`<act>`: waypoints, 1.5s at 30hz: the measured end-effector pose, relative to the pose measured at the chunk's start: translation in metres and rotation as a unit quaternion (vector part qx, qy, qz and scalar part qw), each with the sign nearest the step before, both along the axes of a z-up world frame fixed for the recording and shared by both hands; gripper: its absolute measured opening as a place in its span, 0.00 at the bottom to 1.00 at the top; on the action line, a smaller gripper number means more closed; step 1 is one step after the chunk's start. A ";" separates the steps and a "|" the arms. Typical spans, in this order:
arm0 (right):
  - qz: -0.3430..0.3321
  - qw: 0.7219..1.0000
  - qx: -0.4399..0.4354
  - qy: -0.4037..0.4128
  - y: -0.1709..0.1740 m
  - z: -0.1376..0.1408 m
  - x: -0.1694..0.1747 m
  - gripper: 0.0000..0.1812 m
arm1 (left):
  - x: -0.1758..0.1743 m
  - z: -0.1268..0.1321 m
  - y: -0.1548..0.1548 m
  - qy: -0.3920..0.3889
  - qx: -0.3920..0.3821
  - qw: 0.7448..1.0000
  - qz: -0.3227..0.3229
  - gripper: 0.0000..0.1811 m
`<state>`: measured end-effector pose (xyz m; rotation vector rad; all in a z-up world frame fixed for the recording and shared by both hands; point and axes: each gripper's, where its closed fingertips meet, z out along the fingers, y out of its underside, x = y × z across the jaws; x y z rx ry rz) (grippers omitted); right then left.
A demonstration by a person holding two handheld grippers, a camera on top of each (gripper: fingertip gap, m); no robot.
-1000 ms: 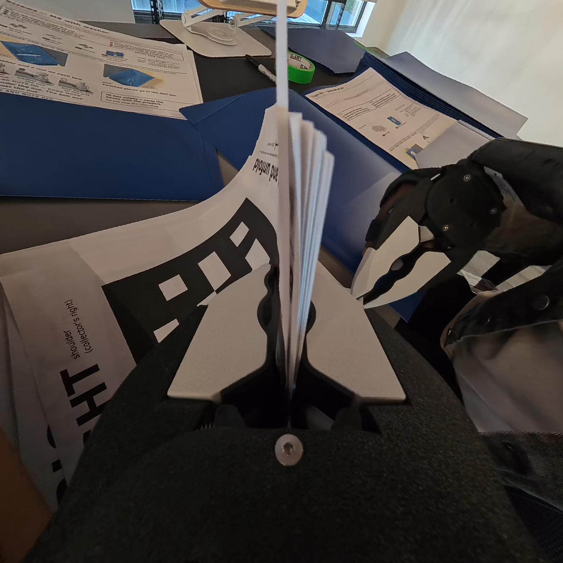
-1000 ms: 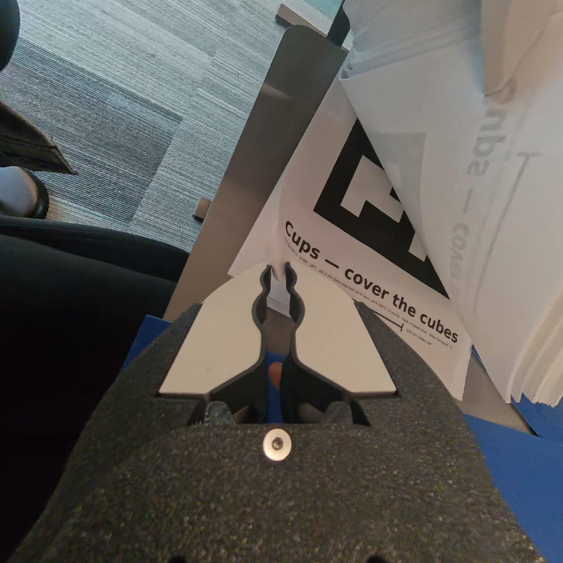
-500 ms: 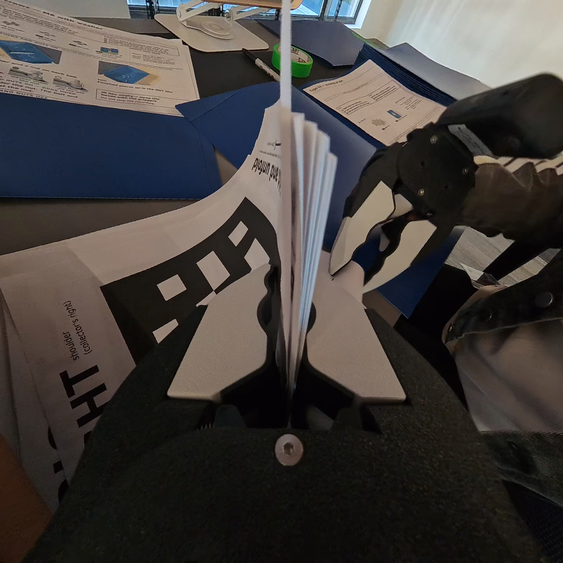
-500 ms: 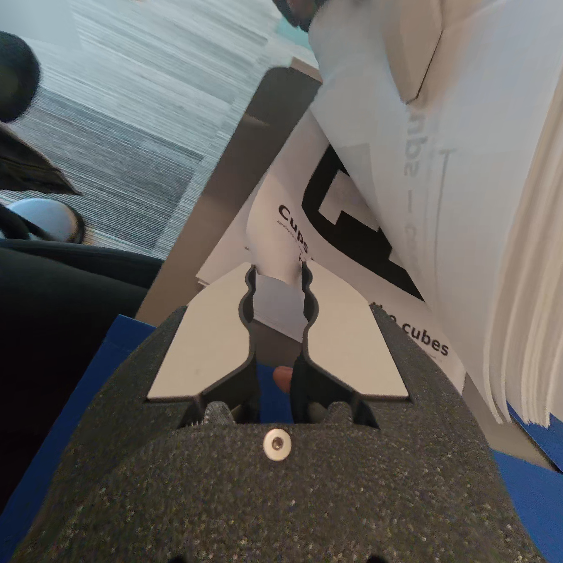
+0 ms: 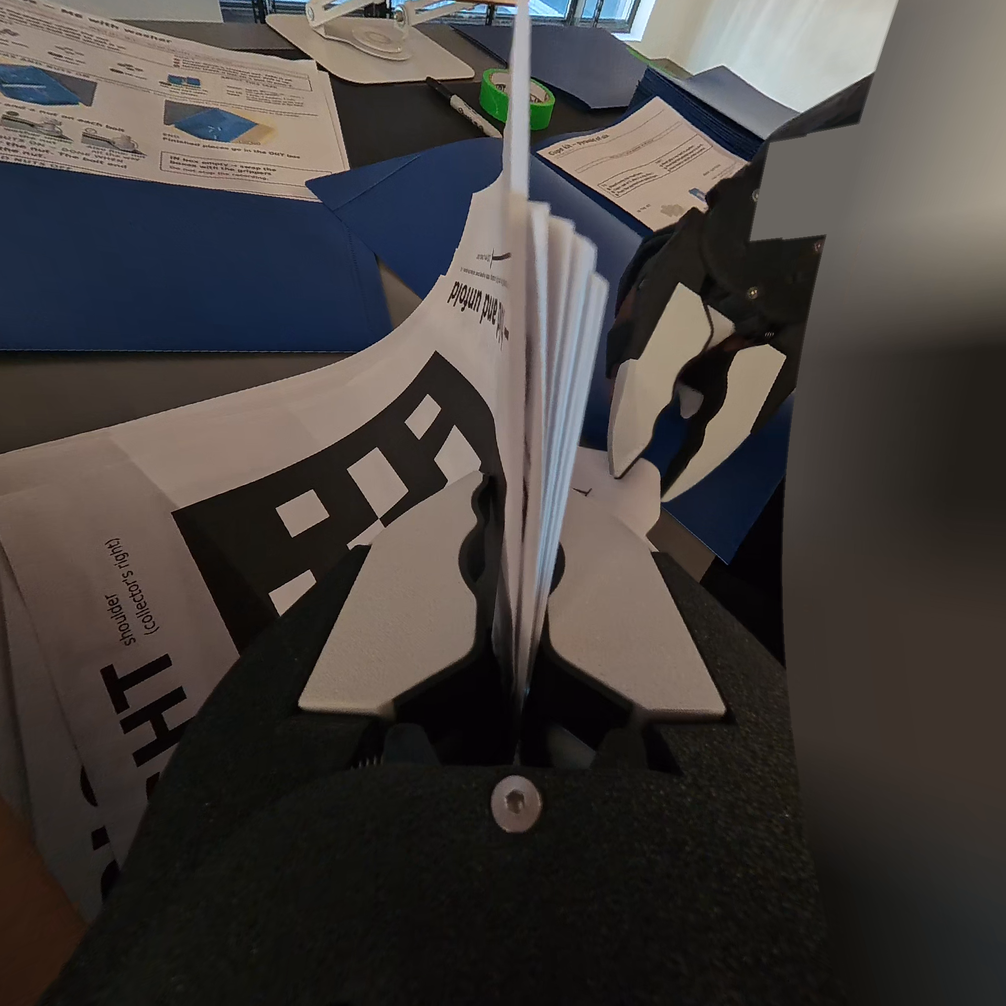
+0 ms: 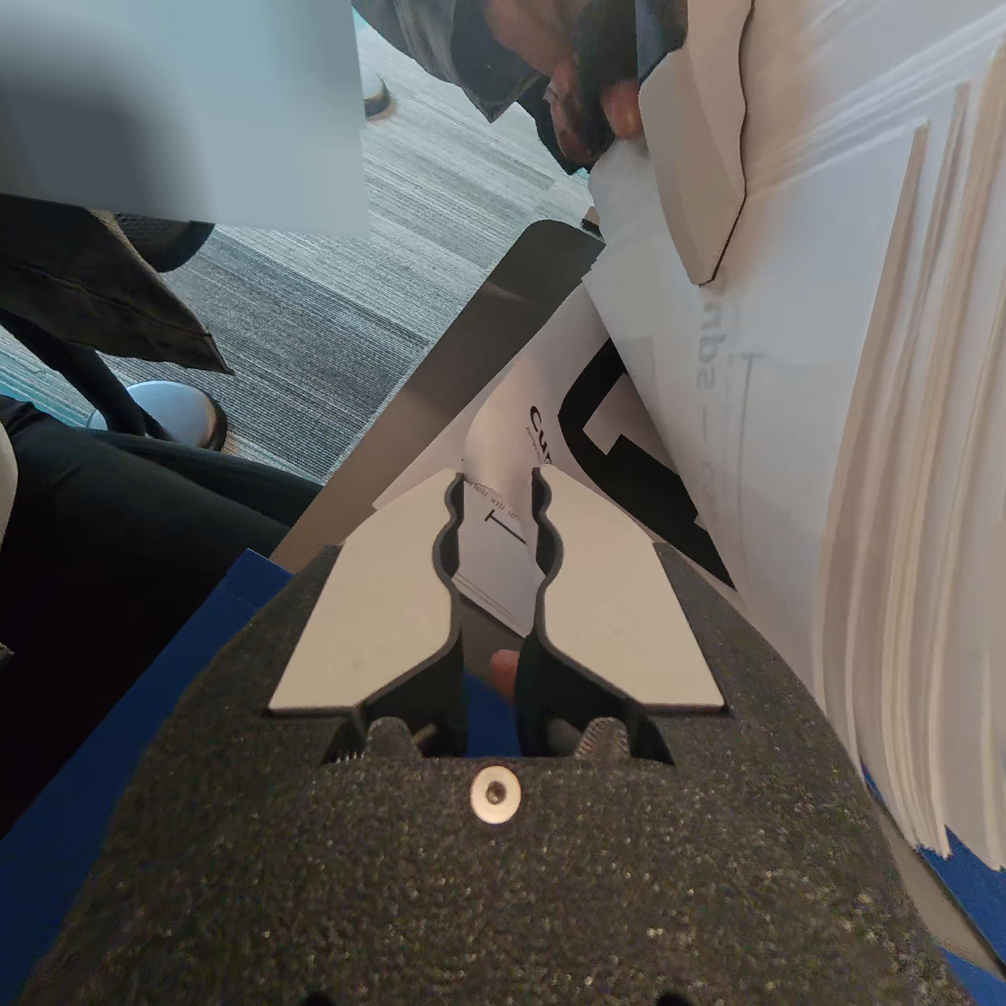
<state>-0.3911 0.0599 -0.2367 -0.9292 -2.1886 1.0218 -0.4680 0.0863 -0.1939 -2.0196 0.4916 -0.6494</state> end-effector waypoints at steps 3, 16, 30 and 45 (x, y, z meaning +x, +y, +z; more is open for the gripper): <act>0.001 1.000 0.012 0.003 0.003 0.002 -0.002 0.12 | 0.000 0.000 0.000 0.000 -0.001 1.000 -0.001 0.08; 0.005 1.000 -0.011 0.021 0.008 0.017 -0.003 0.10 | -0.007 0.003 0.002 -0.076 -0.028 0.997 0.018 0.08; -0.176 0.977 0.066 0.101 0.069 0.034 -0.020 0.25 | -0.024 0.013 0.008 -0.145 -0.029 0.987 0.058 0.08; -0.201 0.951 0.132 0.197 0.055 0.050 -0.045 0.26 | -0.008 0.000 0.003 -0.148 -0.069 0.986 0.023 0.09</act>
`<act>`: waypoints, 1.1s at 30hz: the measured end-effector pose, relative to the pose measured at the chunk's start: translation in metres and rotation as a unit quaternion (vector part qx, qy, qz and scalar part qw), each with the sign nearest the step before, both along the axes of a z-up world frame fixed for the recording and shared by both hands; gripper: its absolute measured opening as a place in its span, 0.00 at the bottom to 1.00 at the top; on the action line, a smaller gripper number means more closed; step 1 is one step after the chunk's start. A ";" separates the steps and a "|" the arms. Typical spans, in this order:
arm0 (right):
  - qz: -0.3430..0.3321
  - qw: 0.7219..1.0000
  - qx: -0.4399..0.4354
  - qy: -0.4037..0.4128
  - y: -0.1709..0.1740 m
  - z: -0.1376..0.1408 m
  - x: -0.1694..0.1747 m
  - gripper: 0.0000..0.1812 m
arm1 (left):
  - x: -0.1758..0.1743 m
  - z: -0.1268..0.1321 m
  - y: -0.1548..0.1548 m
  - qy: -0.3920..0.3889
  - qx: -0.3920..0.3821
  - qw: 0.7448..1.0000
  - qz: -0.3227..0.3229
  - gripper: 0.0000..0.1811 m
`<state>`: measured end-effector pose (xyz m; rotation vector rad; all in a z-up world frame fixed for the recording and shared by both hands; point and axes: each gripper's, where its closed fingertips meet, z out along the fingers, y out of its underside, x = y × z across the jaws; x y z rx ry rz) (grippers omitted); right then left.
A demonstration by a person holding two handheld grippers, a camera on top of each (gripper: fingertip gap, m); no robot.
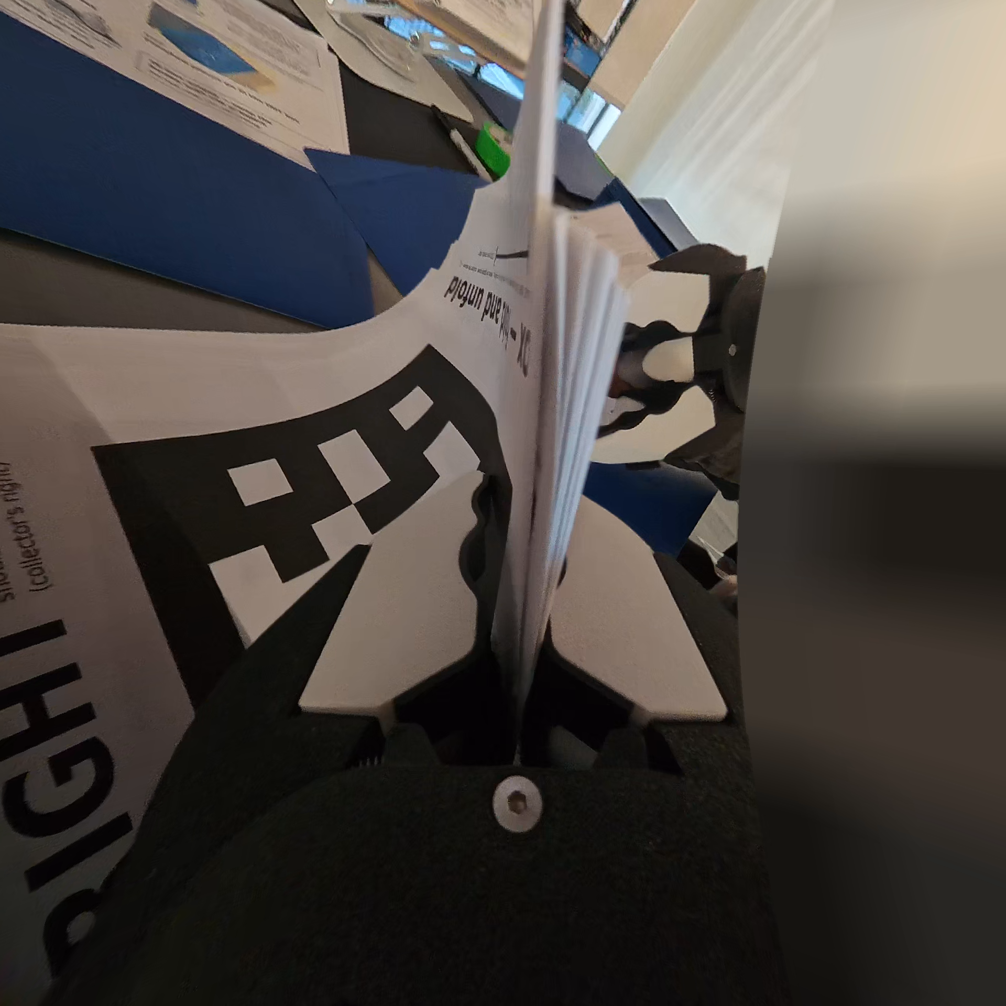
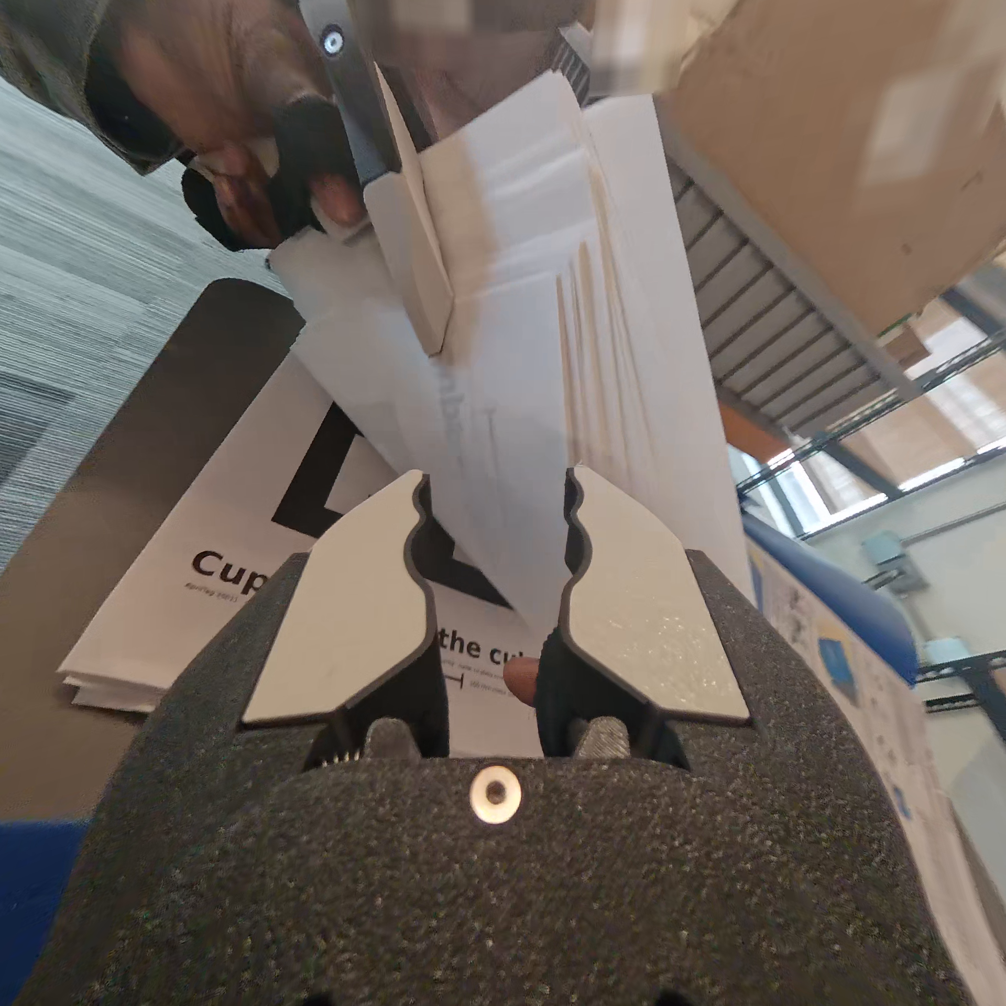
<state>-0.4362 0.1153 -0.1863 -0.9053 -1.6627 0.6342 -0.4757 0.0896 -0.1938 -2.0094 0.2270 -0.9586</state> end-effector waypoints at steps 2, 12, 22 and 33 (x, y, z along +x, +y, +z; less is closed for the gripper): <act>0.002 0.999 0.032 0.010 -0.006 0.000 -0.004 0.23 | 0.006 -0.005 -0.002 0.007 -0.009 1.000 -0.014 0.09; -0.020 0.998 0.053 0.025 -0.014 -0.008 -0.005 0.20 | 0.017 -0.018 -0.006 0.038 -0.023 0.998 -0.038 0.09; -0.026 0.999 -0.036 0.029 -0.015 -0.008 -0.001 0.24 | 0.020 -0.022 -0.006 0.054 -0.020 0.997 -0.042 0.09; -0.022 0.998 -0.032 0.040 -0.019 -0.008 0.003 0.22 | 0.021 -0.024 -0.007 0.063 -0.021 0.997 -0.047 0.09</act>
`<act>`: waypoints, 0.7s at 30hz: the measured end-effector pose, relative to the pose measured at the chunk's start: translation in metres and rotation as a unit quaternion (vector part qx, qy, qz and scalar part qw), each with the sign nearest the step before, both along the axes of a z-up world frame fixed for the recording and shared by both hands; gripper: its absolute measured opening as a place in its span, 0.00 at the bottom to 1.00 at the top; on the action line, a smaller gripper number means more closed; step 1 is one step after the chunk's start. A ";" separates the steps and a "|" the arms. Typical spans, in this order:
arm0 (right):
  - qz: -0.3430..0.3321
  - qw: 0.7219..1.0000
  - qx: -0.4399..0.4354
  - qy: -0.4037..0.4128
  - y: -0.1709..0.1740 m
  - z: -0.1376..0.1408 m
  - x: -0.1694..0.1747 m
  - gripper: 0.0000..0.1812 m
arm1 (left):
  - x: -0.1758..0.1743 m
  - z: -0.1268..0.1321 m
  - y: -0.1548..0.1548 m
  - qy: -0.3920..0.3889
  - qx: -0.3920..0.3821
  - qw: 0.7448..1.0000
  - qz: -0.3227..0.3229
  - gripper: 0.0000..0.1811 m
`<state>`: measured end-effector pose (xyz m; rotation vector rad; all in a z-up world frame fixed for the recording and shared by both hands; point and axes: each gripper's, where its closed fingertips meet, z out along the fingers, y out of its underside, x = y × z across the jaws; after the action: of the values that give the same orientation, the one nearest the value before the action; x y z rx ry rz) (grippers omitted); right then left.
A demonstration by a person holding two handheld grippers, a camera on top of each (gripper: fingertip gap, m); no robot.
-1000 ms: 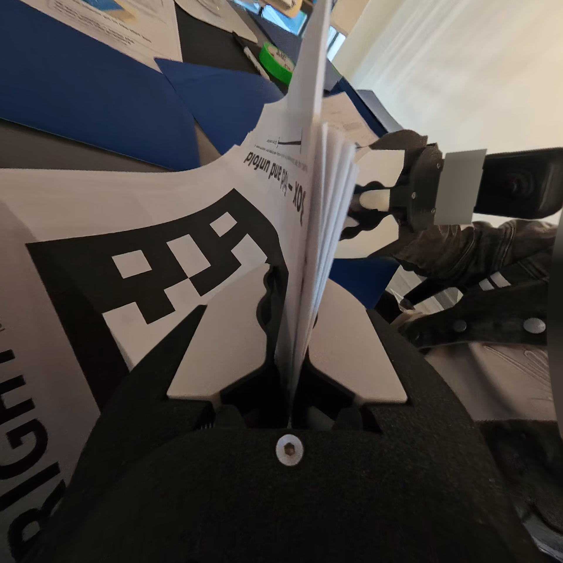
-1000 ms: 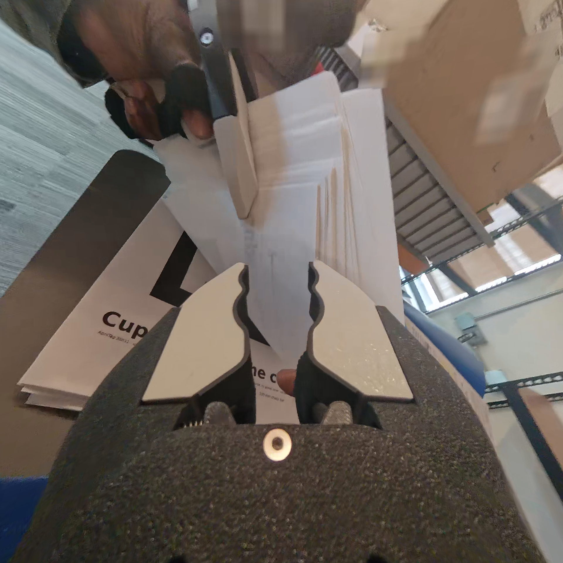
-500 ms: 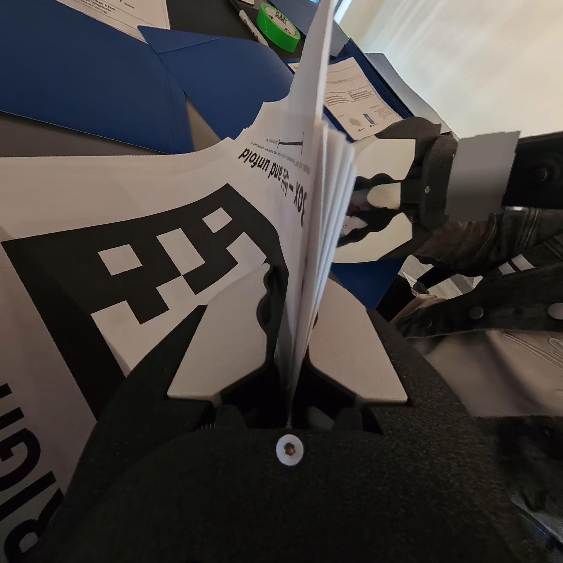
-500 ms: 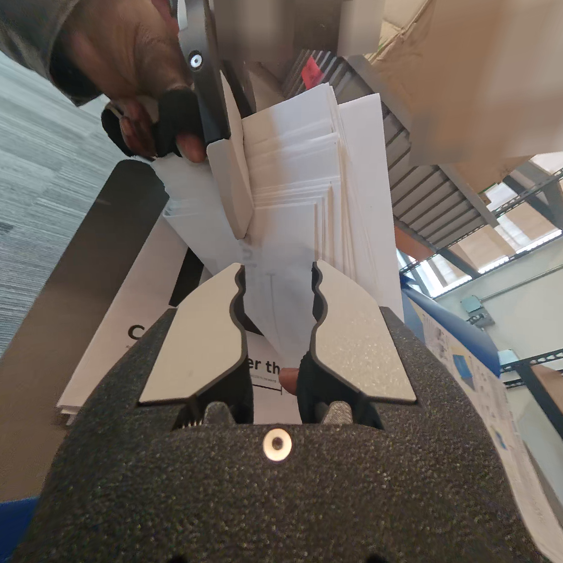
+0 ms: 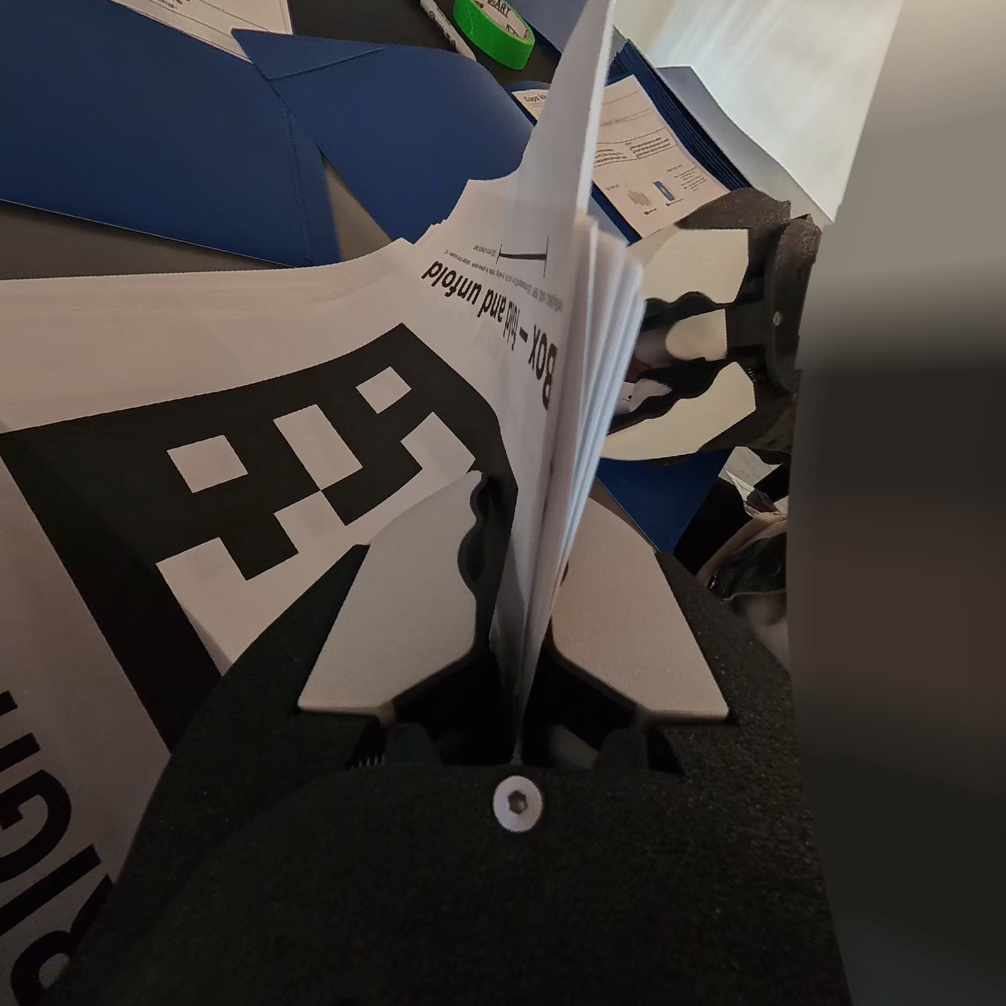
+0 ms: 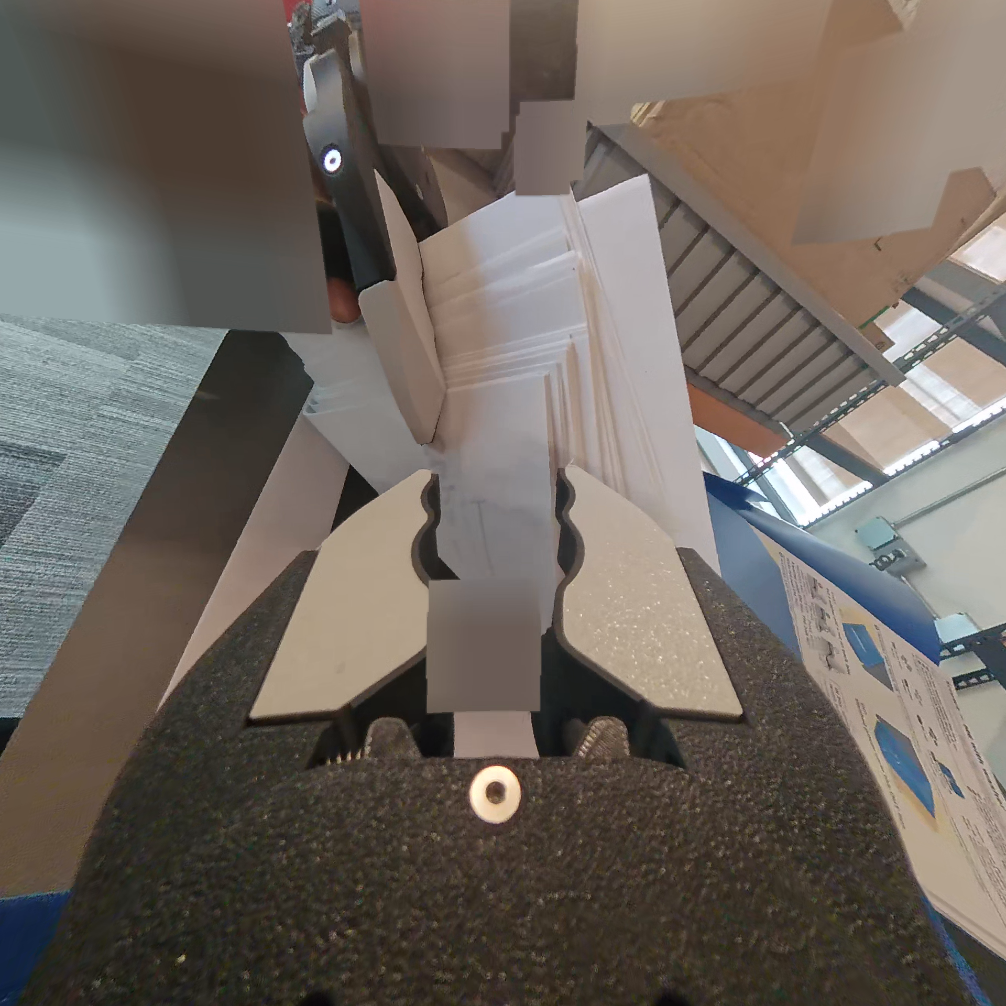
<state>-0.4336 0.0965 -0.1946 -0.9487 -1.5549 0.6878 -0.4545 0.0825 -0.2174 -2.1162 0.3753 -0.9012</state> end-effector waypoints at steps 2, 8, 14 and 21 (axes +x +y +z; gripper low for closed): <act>0.002 1.000 -0.001 -0.005 0.000 -0.003 0.000 0.23 | 0.000 0.000 0.000 0.002 0.000 1.000 -0.001 0.09; 0.015 1.000 -0.026 -0.006 -0.002 -0.002 0.002 0.22 | 0.001 -0.002 0.000 0.006 -0.001 1.000 -0.002 0.09; 0.047 0.996 -0.079 -0.019 -0.006 -0.004 0.007 0.21 | 0.003 -0.004 -0.002 0.016 -0.002 1.000 -0.009 0.09; 0.132 0.966 -0.188 -0.118 -0.010 -0.009 0.018 0.20 | 0.008 -0.012 -0.006 0.051 -0.002 0.998 -0.031 0.09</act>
<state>-0.4155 0.0866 -0.2035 -1.1440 -1.8183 1.1203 -0.4462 0.0767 -0.2294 -2.1696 0.4937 -0.8310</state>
